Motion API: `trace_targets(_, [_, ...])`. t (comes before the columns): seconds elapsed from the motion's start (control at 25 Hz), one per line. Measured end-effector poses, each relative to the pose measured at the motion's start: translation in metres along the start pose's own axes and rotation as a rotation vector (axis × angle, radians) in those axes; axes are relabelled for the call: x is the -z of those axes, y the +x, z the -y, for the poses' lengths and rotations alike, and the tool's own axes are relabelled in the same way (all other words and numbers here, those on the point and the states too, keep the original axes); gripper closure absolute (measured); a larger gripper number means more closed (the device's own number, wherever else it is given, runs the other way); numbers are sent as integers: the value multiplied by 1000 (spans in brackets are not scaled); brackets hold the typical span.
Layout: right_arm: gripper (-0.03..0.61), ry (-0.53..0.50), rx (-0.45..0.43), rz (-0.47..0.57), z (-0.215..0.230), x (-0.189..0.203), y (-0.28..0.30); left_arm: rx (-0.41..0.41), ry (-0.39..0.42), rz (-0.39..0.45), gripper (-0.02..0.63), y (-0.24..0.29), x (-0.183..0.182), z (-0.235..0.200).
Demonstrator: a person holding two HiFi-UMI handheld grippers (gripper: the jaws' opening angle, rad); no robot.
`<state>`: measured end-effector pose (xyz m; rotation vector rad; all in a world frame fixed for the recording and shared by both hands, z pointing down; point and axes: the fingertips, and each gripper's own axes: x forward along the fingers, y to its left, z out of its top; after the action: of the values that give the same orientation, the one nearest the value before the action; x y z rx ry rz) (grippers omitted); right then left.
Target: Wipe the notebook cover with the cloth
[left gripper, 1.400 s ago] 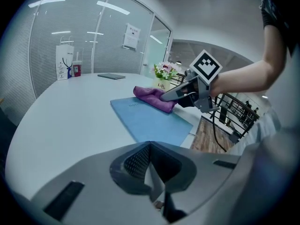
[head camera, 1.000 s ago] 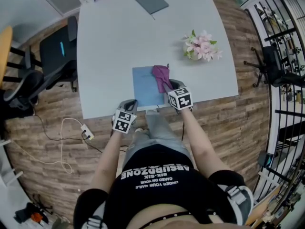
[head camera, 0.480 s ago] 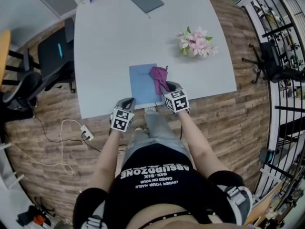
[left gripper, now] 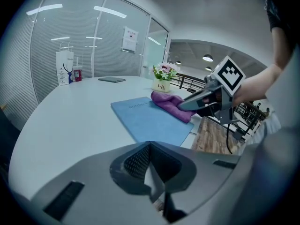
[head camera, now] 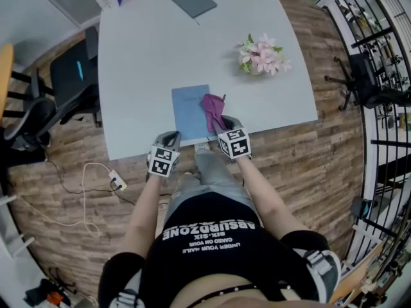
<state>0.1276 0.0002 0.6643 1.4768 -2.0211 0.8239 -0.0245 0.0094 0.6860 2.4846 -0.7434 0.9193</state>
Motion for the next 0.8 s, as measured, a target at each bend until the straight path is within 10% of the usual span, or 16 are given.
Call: trace_targets(0.8, [497, 66, -101, -35, -28, 13, -6, -5, 4, 6, 597, 0, 1, 1])
